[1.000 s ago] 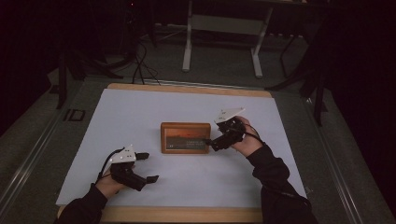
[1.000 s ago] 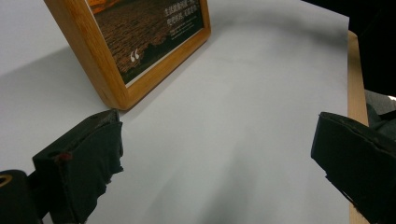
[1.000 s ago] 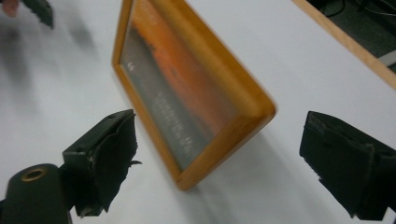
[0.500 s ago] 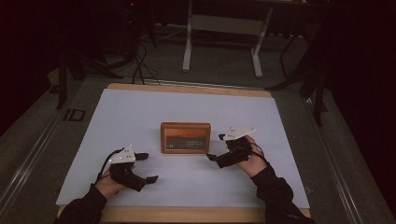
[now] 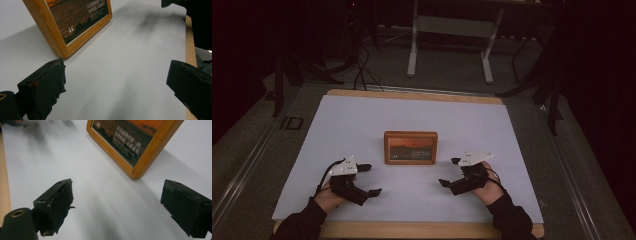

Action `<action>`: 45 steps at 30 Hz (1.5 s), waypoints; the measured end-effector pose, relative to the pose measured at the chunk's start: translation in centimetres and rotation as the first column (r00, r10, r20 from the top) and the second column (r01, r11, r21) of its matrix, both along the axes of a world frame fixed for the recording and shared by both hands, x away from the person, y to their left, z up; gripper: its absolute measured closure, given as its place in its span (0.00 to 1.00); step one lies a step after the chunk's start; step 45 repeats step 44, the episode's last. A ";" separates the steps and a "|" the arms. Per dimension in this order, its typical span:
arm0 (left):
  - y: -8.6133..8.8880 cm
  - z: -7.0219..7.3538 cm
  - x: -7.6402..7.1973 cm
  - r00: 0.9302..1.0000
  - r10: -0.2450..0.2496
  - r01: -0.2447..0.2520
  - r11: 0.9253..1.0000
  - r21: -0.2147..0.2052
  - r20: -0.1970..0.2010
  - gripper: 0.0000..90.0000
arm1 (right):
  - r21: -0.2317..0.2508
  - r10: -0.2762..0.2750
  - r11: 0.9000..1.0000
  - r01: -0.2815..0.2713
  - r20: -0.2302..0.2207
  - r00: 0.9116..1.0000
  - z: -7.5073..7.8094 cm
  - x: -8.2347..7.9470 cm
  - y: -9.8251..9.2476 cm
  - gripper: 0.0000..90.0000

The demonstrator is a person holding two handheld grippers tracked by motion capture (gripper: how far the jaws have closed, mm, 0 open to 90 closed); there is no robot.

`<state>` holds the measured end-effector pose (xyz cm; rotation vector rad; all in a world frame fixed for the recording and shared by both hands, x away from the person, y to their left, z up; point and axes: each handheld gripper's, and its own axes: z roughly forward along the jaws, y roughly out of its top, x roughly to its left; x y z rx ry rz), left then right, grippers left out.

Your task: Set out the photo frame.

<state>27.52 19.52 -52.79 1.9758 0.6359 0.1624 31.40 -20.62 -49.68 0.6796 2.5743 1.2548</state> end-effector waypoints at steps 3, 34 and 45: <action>0.0 0.0 0.0 1.000 0.001 -0.001 1.000 -0.002 0.000 0.03 | 0.009 -0.012 1.000 0.012 0.007 1.000 -0.3 -0.5 -0.6 0.12; 0.0 -0.1 -0.2 1.000 -0.013 0.013 1.000 -0.005 0.004 0.03 | 0.052 -0.050 0.997 0.050 -0.001 0.999 -2.2 -3.3 -4.1 0.12; 0.1 0.0 -0.2 1.000 -0.010 0.010 1.000 -0.009 0.008 0.03 | 0.031 -0.052 0.998 0.052 0.006 0.999 -2.5 -3.2 -4.1 0.12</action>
